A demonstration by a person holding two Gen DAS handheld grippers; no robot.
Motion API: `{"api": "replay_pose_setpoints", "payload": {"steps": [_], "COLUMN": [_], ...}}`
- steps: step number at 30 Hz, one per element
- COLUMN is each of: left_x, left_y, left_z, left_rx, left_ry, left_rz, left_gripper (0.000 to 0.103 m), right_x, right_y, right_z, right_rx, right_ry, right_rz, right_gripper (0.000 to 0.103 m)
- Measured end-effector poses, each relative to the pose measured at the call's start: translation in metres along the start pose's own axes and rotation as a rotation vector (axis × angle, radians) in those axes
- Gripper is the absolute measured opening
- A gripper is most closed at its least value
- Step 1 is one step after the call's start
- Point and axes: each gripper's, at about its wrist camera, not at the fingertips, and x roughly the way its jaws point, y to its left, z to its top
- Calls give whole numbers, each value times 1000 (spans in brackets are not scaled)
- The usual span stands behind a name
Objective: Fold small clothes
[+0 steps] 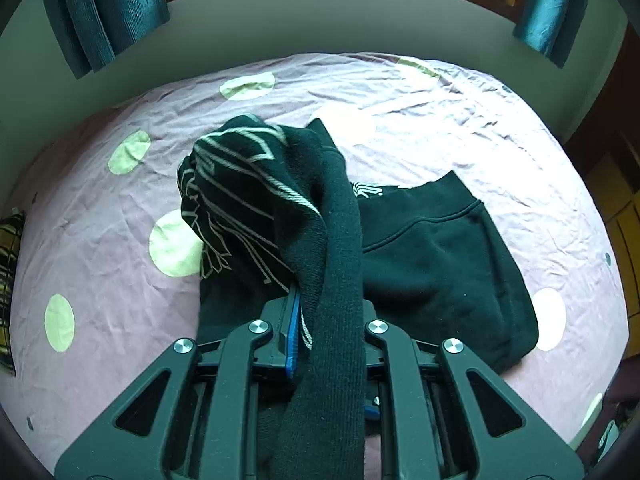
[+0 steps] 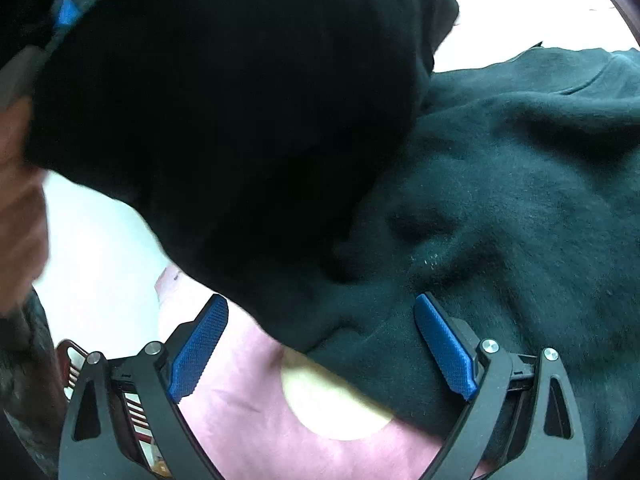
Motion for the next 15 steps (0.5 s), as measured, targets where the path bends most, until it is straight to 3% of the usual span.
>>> {"api": "replay_pose_setpoints", "payload": {"steps": [4,7,11,15], "left_x": [4,14,33,56], "left_y": [-18,-40,-68,-87], "left_z": [-3,-10,-24,-35], "left_rx": [4,43,72,82], "left_ry": [-13,-30,-42,-30], "left_rz": [74,158,216,250], "left_gripper": [15,15,15,15], "right_x": [-35,-65,-90,-107], "right_y": [-9,-34,-69,-91], "right_z": [-10,-22,-15,-16], "right_rx": [56,150,271,355], "right_ry": [-47,-88,-143,-127], "right_rz": [34,52,32,118], "right_gripper": [94,94,94,94]}}
